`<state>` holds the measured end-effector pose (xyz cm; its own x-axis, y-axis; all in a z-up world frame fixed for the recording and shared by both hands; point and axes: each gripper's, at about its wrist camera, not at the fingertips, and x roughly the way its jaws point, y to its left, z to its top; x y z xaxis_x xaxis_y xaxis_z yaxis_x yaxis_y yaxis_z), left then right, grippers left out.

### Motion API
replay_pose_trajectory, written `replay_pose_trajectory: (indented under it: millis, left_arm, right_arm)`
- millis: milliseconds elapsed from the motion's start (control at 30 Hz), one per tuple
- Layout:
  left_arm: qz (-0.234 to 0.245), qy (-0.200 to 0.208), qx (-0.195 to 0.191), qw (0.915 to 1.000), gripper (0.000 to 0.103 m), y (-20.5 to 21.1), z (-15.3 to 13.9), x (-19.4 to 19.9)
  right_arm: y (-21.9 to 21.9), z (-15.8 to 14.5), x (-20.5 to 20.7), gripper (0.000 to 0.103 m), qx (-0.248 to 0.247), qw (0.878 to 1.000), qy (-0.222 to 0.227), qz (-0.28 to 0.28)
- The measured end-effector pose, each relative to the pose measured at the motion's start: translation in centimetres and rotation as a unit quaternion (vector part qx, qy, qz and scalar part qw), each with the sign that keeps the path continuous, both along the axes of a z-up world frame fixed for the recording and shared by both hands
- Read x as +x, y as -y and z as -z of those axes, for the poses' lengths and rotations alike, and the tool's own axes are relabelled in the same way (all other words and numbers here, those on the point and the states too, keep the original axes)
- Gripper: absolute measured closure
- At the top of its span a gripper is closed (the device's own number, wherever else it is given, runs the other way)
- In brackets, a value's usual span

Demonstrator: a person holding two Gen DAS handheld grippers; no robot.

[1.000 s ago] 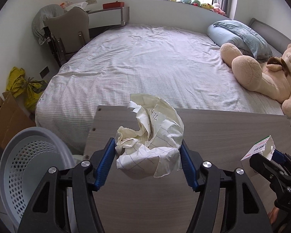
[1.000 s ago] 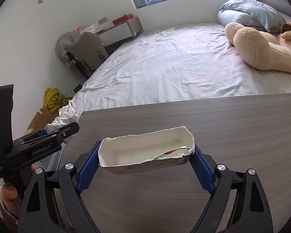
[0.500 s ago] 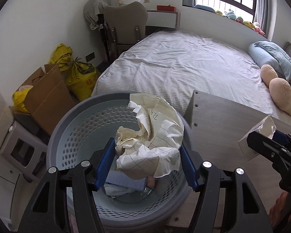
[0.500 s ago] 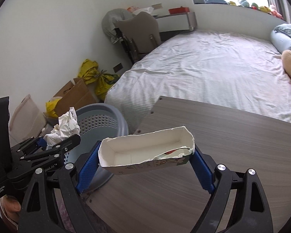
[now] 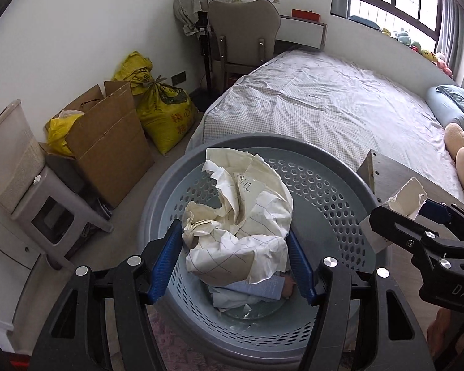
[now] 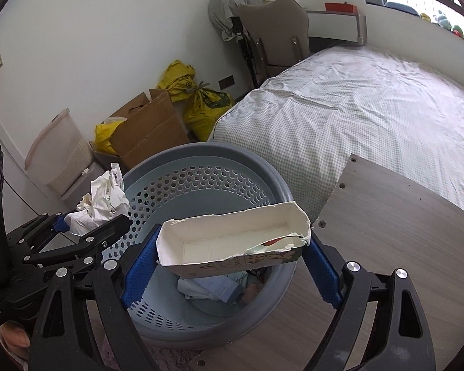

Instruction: Collect trash

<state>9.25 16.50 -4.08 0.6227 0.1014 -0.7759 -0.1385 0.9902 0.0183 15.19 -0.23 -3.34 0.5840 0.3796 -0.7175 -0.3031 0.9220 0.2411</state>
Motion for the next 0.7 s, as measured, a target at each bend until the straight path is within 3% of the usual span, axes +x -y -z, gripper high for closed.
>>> replay_pose_trajectory:
  millis: [167,267,700]
  left_arm:
    - [-0.015,0.0,-0.007,0.9999,0.04,-1.4,0.0,0.1]
    - [-0.021,0.002,-0.006,0.9998,0.036,-1.7,-0.1,0.0]
    - [-0.032,0.009,0.004,0.9995,0.031,-1.8,-0.8,-0.5]
  right_arm:
    - [-1.1,0.0,0.7,0.016,-0.007,1.0,-0.001,-0.006]
    - [-1.3,-0.2,0.7,0.006,-0.007,1.0,0.001,-0.006]
    - [-1.1,-0.6,-0.1,0.006,-0.008,1.0,0.007,0.001]
